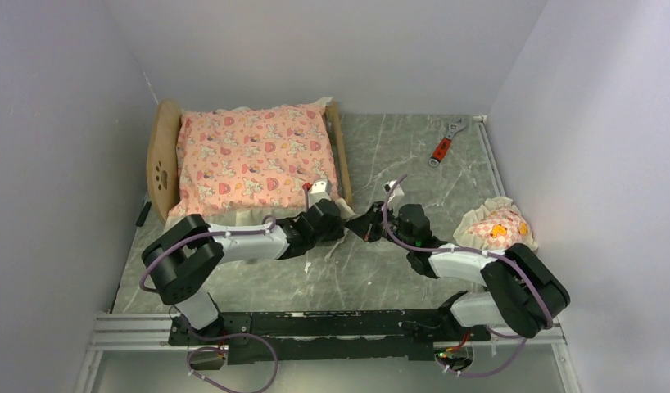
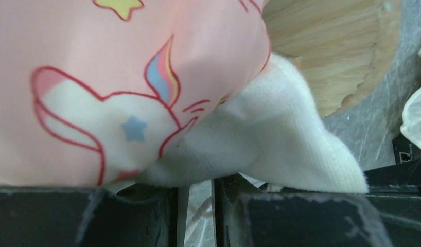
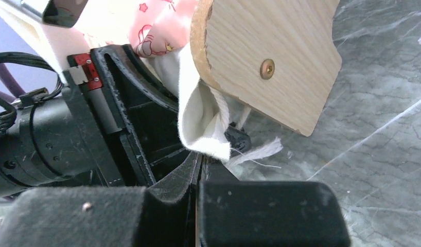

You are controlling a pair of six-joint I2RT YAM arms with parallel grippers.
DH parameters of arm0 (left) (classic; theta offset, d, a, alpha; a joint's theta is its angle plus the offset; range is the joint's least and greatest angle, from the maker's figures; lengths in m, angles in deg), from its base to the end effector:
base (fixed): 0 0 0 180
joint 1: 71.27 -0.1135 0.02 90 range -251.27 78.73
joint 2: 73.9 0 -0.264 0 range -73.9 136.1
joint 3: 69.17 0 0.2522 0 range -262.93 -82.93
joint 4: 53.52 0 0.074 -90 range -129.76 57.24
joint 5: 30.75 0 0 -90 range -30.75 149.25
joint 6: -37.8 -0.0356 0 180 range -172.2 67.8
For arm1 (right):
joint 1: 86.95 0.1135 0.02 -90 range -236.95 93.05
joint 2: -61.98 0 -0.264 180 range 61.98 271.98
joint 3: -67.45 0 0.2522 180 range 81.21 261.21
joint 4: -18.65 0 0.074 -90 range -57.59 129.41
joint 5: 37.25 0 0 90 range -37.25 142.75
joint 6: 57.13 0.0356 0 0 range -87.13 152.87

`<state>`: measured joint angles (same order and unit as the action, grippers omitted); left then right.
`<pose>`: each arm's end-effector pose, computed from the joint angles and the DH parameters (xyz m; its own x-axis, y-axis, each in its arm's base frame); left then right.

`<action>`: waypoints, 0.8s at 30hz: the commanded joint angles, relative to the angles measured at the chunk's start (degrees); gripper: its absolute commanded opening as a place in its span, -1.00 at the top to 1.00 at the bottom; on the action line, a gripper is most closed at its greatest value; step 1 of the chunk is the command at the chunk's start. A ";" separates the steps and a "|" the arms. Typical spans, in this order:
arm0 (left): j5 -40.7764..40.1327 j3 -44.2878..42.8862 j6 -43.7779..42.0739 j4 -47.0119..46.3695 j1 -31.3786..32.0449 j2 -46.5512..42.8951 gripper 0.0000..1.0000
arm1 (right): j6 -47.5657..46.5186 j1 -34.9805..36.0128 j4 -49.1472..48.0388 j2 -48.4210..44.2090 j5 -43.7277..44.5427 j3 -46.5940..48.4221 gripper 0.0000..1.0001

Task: Set up the pet bed

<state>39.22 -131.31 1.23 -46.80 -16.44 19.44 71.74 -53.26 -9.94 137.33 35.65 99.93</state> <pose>0.2034 -0.2675 0.1804 -0.7027 -0.3127 -0.6391 0.0806 0.8575 -0.5082 0.1962 0.1434 0.1707 -0.6413 0.2934 -0.7090 -0.4686 0.5820 0.6646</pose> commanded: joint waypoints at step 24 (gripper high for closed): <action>13.45 -1.61 -3.52 -4.90 -2.67 2.38 0.82 | 0.37 -4.59 29.90 -17.50 16.49 1.49 0.02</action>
<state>51.20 -130.85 -2.55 -51.48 -18.87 21.04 67.13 -54.48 16.81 120.55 45.94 102.30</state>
